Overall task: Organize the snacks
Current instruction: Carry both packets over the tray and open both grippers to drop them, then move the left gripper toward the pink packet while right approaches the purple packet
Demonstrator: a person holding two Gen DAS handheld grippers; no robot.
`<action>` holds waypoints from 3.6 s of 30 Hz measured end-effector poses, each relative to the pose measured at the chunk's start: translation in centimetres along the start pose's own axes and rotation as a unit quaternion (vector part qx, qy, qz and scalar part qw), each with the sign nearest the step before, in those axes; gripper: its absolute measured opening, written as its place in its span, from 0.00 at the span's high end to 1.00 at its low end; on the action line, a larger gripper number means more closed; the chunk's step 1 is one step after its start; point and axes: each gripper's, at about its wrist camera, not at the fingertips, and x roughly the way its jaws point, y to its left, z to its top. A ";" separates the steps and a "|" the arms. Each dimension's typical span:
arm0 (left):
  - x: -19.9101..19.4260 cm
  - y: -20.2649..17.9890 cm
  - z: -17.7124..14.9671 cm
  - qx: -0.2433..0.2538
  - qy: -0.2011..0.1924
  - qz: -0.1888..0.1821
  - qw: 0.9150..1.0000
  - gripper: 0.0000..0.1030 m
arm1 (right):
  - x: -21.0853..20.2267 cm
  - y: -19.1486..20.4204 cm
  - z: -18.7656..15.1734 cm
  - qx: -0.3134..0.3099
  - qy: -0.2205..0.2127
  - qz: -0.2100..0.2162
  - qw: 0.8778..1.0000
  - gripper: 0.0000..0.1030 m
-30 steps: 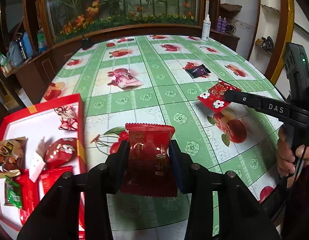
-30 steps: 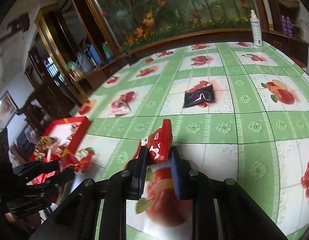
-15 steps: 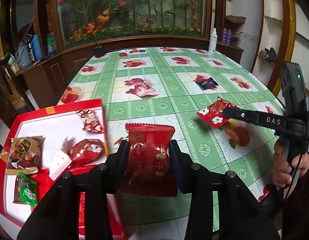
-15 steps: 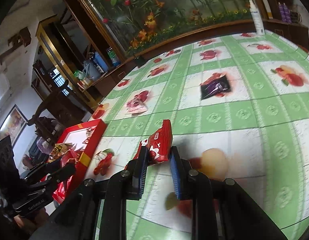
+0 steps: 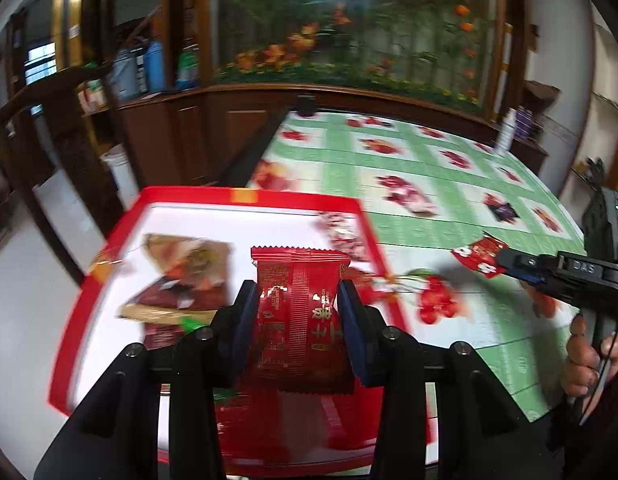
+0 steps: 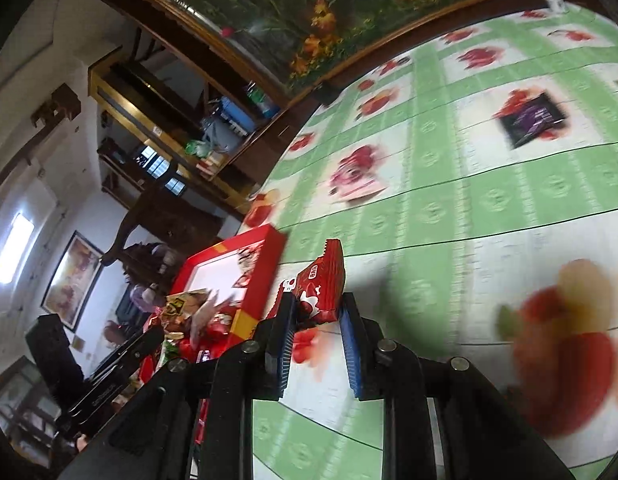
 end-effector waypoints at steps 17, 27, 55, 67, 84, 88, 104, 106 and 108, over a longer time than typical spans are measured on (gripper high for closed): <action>0.2 4.7 -0.5 -0.032 -0.003 0.049 0.998 0.62 | 8.4 7.7 -0.7 -0.053 0.070 0.088 0.992 0.78; 0.8 5.7 -0.6 -0.031 -0.002 0.078 0.996 0.62 | 12.3 11.9 -2.0 -0.101 0.111 0.108 0.983 0.78; 1.2 3.8 0.1 0.014 -0.012 0.191 0.981 0.22 | 10.7 10.8 -0.5 -0.075 0.082 0.071 0.991 0.32; 0.7 2.1 0.8 0.028 -0.020 0.210 0.977 0.22 | 7.1 7.8 1.3 -0.060 0.036 0.042 0.997 0.23; 0.9 -0.8 1.2 0.061 -0.018 0.209 0.976 0.21 | 3.1 3.7 3.6 -0.027 -0.010 0.016 0.999 0.23; 1.3 -1.6 1.5 0.071 -0.015 0.208 0.975 0.21 | 2.8 3.6 3.8 -0.034 -0.011 0.008 0.999 0.23; 6.5 -8.8 9.3 0.102 0.026 0.110 0.988 0.21 | -4.9 -8.9 11.4 0.049 -0.132 -0.133 0.981 0.21; 8.7 -10.4 10.6 0.100 0.045 0.108 0.988 0.21 | -5.4 -10.4 12.3 0.063 -0.136 -0.135 0.979 0.21; 10.8 -12.0 11.4 0.097 0.064 0.106 0.988 0.21 | -5.9 -11.7 13.1 0.072 -0.141 -0.141 0.977 0.21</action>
